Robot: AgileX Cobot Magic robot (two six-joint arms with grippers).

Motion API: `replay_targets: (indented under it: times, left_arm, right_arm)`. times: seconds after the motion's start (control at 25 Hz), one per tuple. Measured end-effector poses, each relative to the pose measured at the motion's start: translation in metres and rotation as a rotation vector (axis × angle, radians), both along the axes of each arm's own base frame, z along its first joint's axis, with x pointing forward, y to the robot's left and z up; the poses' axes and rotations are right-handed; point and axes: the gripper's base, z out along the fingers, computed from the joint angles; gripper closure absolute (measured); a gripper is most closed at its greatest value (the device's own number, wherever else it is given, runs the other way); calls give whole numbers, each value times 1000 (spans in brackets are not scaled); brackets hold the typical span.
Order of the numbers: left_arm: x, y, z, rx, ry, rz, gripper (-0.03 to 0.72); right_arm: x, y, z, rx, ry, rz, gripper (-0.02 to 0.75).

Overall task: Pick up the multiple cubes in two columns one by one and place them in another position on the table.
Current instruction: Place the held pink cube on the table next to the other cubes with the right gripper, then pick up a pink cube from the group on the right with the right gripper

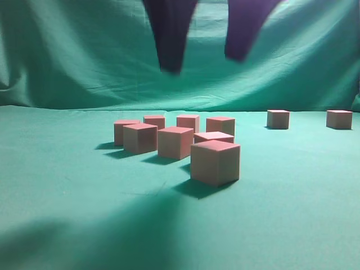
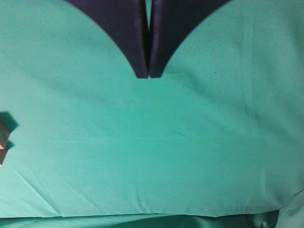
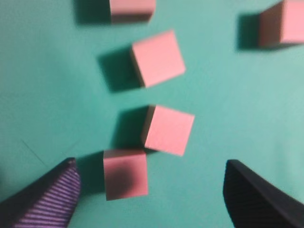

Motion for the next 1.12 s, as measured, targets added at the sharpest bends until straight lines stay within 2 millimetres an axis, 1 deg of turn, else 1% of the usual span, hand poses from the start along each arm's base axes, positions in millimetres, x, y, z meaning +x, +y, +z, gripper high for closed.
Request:
replay_targets:
  times: [0.04,0.12,0.24,0.4,0.48,0.6,0.68,0.72,0.84,0.96,1.12]
  left_arm:
    - [0,0,0,0,0,0,688]
    - [0,0,0,0,0,0,688]
    - [0,0,0,0,0,0,688]
    - [0,0,0,0,0,0,688]
    - [0,0,0,0,0,0,688]
    - [0,0,0,0,0,0,688]
    - [0,0,0,0,0,0,688]
    - [0,0,0,0,0,0,688]
    - [0,0,0,0,0,0,688]
    - [0,0,0,0,0,0,688]
    - [0,0,0,0,0,0,688]
  right_arm:
    - [2,-1,12,30,-24,-5,178]
    - [13,-8,35,85,-71,-43,178]
    - [40,-27,62,129,-128,-143,178]
    - [86,-68,82,162,-209,-275,178]
    - [107,-87,82,180,-237,-338,178]
    - [140,-114,74,199,-231,-451,178]
    - [160,-124,65,202,-212,-504,178]
    - [170,-128,58,193,-196,-521,178]
    - [199,-131,38,180,-141,-547,178]
    - [225,-126,11,147,-67,-555,178]
    - [247,-121,-22,97,11,-573,178]
